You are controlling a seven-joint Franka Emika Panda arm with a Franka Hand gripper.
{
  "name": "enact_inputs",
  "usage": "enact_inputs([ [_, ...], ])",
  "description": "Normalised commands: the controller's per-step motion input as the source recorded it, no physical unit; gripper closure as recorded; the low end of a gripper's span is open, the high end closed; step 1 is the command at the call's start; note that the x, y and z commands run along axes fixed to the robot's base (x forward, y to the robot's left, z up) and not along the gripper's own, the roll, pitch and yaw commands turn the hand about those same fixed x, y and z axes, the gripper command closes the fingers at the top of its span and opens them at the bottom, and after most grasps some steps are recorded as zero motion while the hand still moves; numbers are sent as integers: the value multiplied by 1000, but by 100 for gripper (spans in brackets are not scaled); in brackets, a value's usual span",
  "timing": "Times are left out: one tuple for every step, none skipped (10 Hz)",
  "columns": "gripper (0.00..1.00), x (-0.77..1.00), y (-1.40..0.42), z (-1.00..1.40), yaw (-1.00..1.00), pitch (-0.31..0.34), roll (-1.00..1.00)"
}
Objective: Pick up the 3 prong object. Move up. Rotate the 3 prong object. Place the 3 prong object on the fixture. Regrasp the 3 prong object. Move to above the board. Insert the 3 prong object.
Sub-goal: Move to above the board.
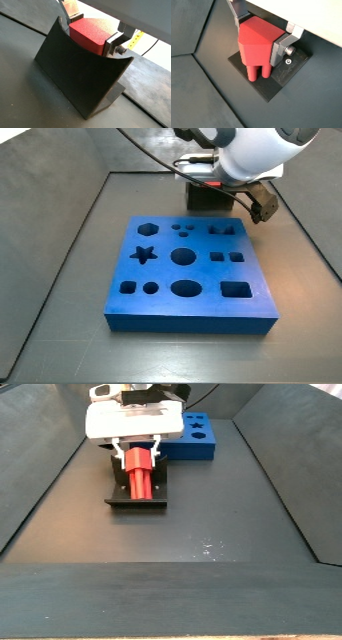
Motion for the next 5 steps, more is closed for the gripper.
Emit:
enact_inputs([
  [100, 218, 90, 1000, 157, 497, -114],
  [100, 214, 83, 1000, 245, 444, -104],
  [100, 211, 78, 1000, 309, 360, -68],
  [100, 209, 75, 1000, 347, 271, -49],
  [100, 205, 72, 1000, 358, 183, -38],
])
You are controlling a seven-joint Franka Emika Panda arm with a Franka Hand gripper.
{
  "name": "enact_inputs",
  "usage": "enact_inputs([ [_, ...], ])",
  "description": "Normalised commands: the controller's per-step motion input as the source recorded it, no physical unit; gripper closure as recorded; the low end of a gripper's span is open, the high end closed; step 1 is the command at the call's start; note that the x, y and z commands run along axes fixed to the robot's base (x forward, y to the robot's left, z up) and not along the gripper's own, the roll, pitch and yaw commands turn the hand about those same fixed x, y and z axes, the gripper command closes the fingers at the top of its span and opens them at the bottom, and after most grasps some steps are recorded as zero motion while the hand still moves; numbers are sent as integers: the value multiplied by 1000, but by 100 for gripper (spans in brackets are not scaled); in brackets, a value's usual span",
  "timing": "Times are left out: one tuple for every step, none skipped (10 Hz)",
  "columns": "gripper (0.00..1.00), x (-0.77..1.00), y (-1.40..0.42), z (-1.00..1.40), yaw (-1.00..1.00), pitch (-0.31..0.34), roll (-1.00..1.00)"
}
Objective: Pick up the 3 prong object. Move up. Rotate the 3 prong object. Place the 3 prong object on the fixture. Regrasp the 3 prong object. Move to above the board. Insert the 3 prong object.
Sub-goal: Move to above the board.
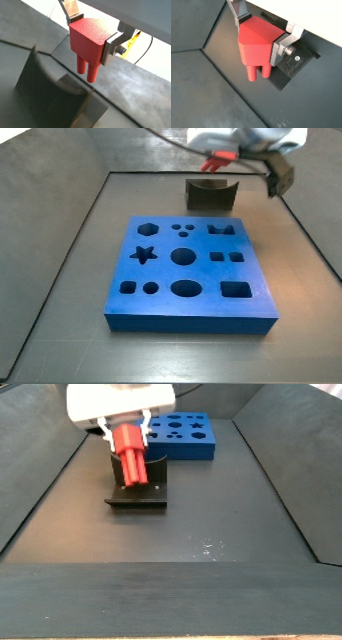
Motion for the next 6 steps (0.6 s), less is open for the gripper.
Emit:
enact_inputs([
  [100, 201, 68, 1000, 340, 80, -26],
  [100, 198, 65, 1000, 305, 20, -19],
  [100, 192, 60, 1000, 234, -27, -8],
  [100, 188, 55, 1000, 180, -50, -3],
  [100, 184, 53, 1000, 143, -55, -3],
  [100, 174, 48, 1000, 79, -50, -6],
])
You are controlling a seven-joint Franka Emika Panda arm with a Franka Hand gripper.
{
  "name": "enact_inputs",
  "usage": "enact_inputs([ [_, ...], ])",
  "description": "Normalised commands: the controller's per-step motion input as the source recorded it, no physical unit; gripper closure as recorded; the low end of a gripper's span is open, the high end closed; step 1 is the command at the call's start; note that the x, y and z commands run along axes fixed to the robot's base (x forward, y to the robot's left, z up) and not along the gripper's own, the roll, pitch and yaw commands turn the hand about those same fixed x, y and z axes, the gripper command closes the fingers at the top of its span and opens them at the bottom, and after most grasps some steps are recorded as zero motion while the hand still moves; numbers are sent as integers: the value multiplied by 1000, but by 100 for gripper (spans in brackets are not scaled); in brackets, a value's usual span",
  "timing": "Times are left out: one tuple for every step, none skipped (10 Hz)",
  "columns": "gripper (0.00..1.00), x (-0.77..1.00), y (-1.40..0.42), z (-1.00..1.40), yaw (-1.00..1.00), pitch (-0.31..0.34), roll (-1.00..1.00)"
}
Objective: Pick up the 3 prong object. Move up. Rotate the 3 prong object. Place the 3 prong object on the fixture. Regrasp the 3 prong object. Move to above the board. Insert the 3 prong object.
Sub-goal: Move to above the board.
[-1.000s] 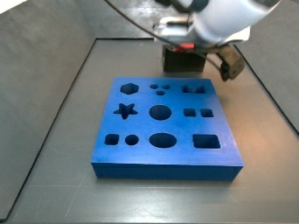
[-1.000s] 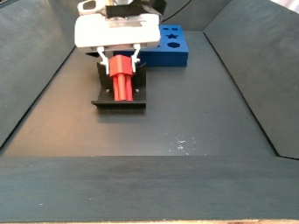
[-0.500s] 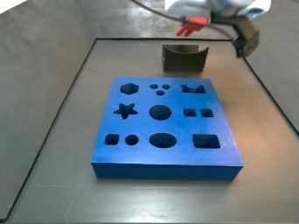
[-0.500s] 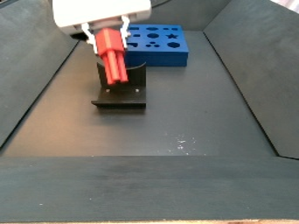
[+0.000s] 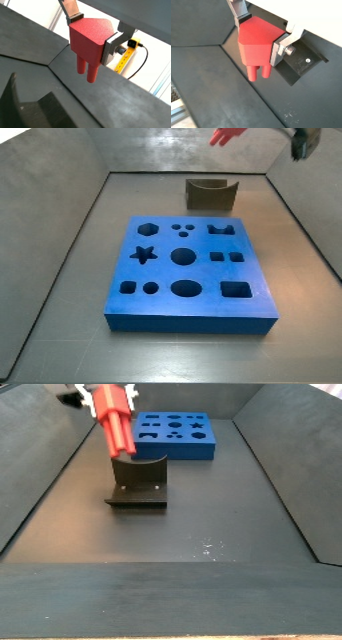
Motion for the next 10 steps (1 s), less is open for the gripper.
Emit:
enact_inputs([
  [100, 170, 46, 1000, 41, -41, -10],
  [100, 164, 42, 1000, 1, -4, -7],
  [100, 161, 40, 1000, -12, 16, -5],
  [100, 156, 34, 1000, -23, 62, 0],
  [100, 155, 31, 1000, -22, 96, 1],
  [100, 154, 27, 1000, -8, 142, 2],
  [100, 155, 21, 1000, 10, 168, 0],
  [100, 154, 10, 1000, 40, 189, -4],
  [100, 152, 4, 1000, 58, 197, -3],
  [100, 155, -6, 1000, 90, 201, -5],
])
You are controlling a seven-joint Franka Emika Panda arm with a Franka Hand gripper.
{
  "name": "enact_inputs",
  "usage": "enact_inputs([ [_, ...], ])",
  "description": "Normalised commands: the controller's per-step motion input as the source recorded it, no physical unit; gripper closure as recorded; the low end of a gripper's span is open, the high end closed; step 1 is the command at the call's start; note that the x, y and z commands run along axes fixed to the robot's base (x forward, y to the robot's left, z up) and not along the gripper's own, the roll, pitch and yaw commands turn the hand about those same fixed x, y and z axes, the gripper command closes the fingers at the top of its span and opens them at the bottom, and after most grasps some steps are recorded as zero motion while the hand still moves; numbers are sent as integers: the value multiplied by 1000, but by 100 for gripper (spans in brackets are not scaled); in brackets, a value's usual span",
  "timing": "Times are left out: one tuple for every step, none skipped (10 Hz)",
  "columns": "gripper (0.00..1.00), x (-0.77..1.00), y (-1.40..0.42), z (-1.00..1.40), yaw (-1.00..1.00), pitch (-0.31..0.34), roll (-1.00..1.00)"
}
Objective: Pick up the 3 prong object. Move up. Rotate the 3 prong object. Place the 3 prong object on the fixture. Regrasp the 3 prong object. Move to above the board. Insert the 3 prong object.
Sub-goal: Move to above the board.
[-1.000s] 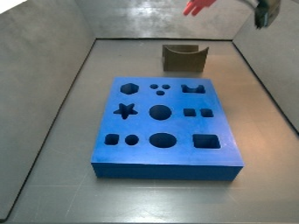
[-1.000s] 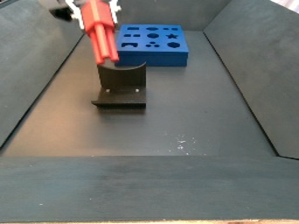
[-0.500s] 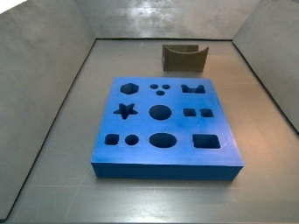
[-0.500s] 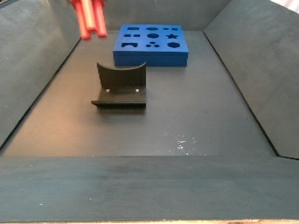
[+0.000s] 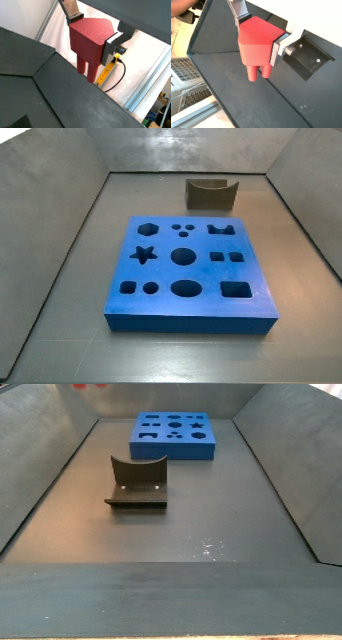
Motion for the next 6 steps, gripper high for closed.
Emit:
enact_inputs([
  [100, 155, -13, 1000, 108, 195, -3],
  [100, 155, -20, 1000, 124, 186, 3],
  [100, 136, -29, 850, 138, 172, 10],
  [100, 118, -31, 710, 142, 164, 16],
  [100, 106, -31, 569, 142, 155, 20],
  [100, 97, -30, 394, 138, 143, 26],
])
